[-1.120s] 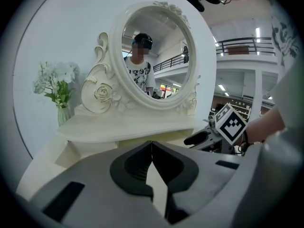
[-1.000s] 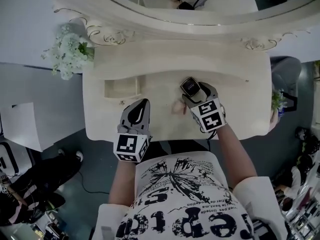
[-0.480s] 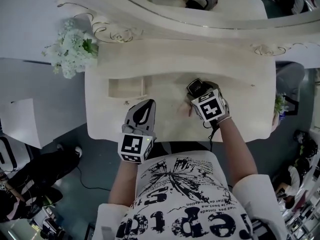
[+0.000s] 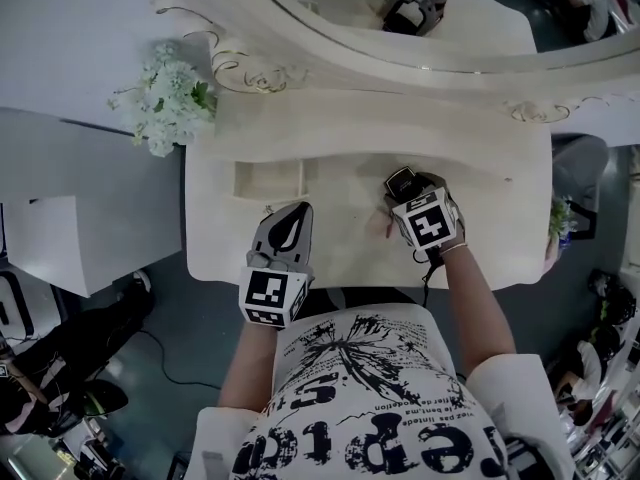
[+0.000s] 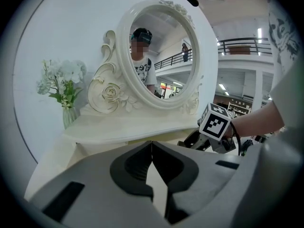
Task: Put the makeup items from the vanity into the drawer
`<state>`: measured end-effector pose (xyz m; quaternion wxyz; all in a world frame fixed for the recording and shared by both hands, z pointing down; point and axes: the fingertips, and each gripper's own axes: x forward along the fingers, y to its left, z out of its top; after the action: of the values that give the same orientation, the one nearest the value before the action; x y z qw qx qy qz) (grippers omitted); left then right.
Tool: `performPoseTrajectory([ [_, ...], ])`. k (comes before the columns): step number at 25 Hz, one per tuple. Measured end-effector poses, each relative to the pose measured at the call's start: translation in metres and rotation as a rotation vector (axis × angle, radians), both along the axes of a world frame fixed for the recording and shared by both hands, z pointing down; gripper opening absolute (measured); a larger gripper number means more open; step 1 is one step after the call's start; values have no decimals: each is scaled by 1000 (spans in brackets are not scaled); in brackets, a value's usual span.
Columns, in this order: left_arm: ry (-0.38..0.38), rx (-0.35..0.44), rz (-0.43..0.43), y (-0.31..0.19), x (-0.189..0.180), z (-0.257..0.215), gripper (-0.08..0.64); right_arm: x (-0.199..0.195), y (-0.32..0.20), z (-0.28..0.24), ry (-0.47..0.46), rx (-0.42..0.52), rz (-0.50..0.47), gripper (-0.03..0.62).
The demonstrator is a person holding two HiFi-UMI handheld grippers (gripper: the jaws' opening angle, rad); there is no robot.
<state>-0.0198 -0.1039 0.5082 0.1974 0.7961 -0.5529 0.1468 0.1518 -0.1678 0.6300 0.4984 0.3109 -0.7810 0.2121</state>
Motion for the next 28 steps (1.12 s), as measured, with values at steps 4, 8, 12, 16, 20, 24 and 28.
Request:
performPoseTrajectory([
  [4, 0, 4, -4, 7, -12, -10, 21, -12, 14, -26, -45, 17, 28, 328],
  [8, -7, 21, -9, 11, -32, -21, 20, -39, 20, -53, -74, 57, 7, 328],
  [12, -15, 42, -10, 16, -59, -29, 21, -84, 29, -72, -124, 79, -25, 328],
  [16, -28, 60, -6, 23, -92, -38, 21, -142, 36, -85, -171, 84, -77, 328],
  [20, -29, 66, -30, 28, -131, -41, 21, -194, 41, -89, -184, 74, -131, 328],
  [24, -30, 68, -64, 32, -166, -40, 21, -230, 42, -84, -166, 40, -149, 328],
  [28, -27, 61, -88, 38, -188, -39, 20, -252, 43, -80, -154, 21, -158, 328],
])
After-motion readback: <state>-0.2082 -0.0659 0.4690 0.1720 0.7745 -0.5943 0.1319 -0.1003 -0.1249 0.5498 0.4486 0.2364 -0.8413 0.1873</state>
